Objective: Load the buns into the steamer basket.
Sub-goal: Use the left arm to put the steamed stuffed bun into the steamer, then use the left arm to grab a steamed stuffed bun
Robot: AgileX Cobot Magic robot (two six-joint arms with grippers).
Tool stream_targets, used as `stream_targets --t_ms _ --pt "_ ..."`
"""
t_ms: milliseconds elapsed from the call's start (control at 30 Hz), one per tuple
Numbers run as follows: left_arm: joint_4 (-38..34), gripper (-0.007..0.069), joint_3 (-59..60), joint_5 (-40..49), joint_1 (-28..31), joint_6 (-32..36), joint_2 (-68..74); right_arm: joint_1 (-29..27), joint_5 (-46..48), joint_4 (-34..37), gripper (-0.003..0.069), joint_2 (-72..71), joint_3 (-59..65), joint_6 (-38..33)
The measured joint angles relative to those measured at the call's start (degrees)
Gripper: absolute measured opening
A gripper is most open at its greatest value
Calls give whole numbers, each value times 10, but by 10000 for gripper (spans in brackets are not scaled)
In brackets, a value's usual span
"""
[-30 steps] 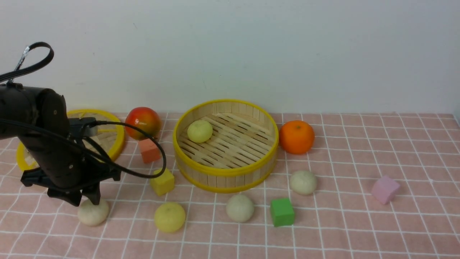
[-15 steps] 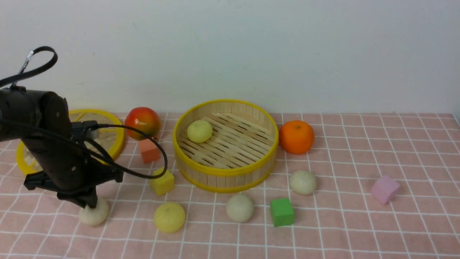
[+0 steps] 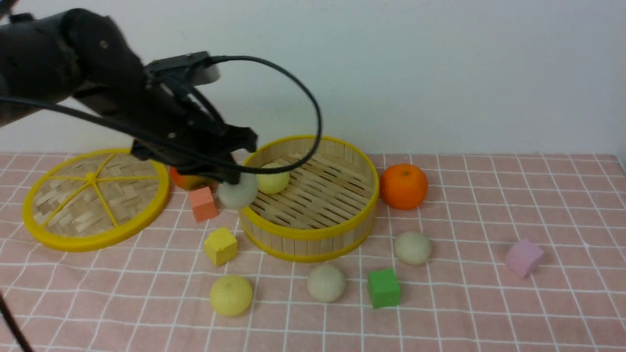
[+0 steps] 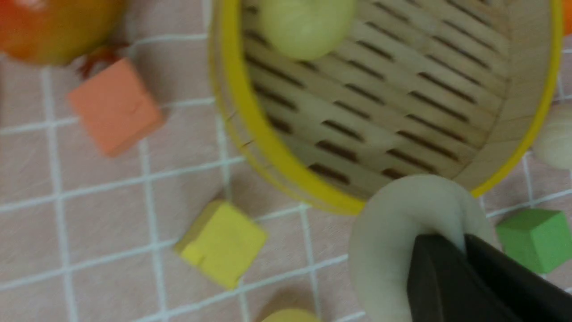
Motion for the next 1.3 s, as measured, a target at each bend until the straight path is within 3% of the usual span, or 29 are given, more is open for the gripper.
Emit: stream_targets --t_ms 133,300,767,967,1000,1200,1300 --pt "11 -6 -75 0 -38 1 79 0 0 0 240 0 0 0" --pt "37 -6 -143 1 -46 1 163 0 0 0 240 0 0 0" --pt "145 8 -173 -5 -46 -32 218 0 0 0 240 0 0 0" --pt "147 141 -173 -5 -46 -32 218 0 0 0 240 0 0 0" --pt "147 230 -173 -3 -46 -32 218 0 0 0 240 0 0 0" --pt "147 470 -180 42 -46 -39 195 0 0 0 240 0 0 0" --pt "147 462 -180 79 -46 -56 149 0 0 0 240 0 0 0"
